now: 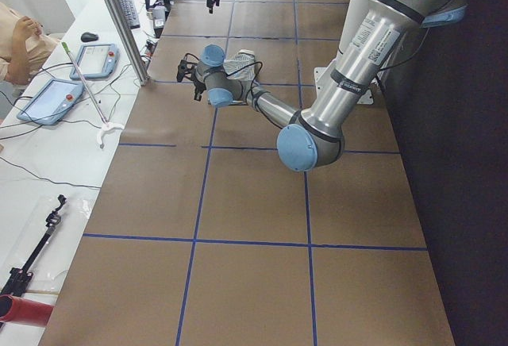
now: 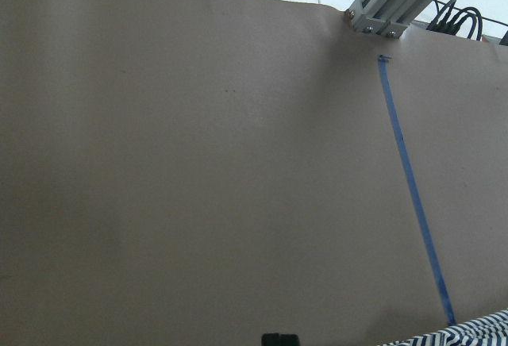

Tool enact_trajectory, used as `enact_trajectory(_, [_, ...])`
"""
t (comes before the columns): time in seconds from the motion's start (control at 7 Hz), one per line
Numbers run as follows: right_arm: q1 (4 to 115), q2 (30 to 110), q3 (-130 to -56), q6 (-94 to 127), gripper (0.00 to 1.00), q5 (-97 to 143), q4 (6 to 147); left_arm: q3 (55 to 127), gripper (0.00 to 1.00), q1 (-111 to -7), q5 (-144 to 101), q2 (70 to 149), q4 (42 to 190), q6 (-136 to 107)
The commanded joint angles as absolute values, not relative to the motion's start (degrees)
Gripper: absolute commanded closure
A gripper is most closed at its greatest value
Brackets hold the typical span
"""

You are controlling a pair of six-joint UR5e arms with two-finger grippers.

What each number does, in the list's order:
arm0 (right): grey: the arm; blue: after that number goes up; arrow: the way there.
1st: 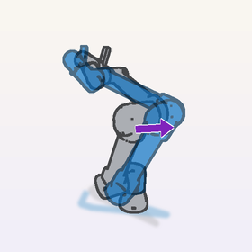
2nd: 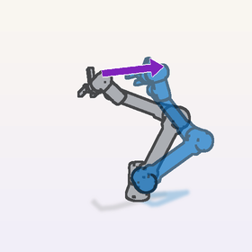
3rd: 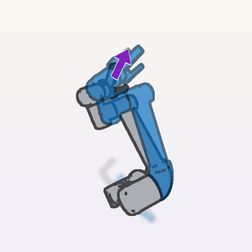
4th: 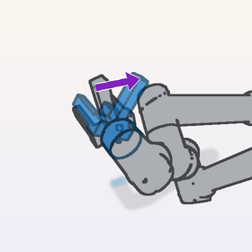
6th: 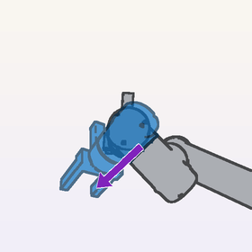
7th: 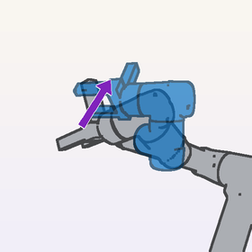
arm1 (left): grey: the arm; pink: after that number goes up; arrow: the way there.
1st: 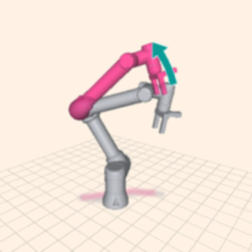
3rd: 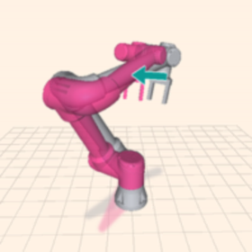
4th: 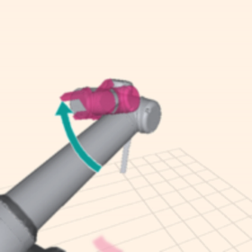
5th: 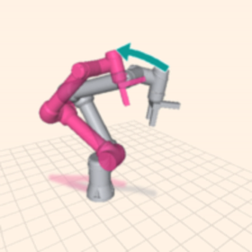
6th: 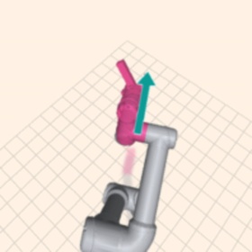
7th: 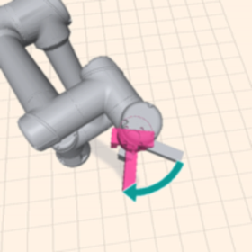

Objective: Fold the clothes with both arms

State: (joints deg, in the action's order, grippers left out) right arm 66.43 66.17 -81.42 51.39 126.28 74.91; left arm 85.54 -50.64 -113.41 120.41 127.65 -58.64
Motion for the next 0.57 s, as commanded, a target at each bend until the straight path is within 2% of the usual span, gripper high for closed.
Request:
enact_trajectory(0.0, [75.2, 71.3, -81.6, 37.4, 0.0, 132.3, 74.8, 98.0, 1.0, -53.9, -116.3, 111.5, 118.9, -48.3])
enact_trajectory(0.43, [89.4, 83.3, -84.5, 15.3, 0.0, 137.2, 75.2, 112.2, 1.0, -66.9, -123.4, 94.3, 112.1, -27.1])
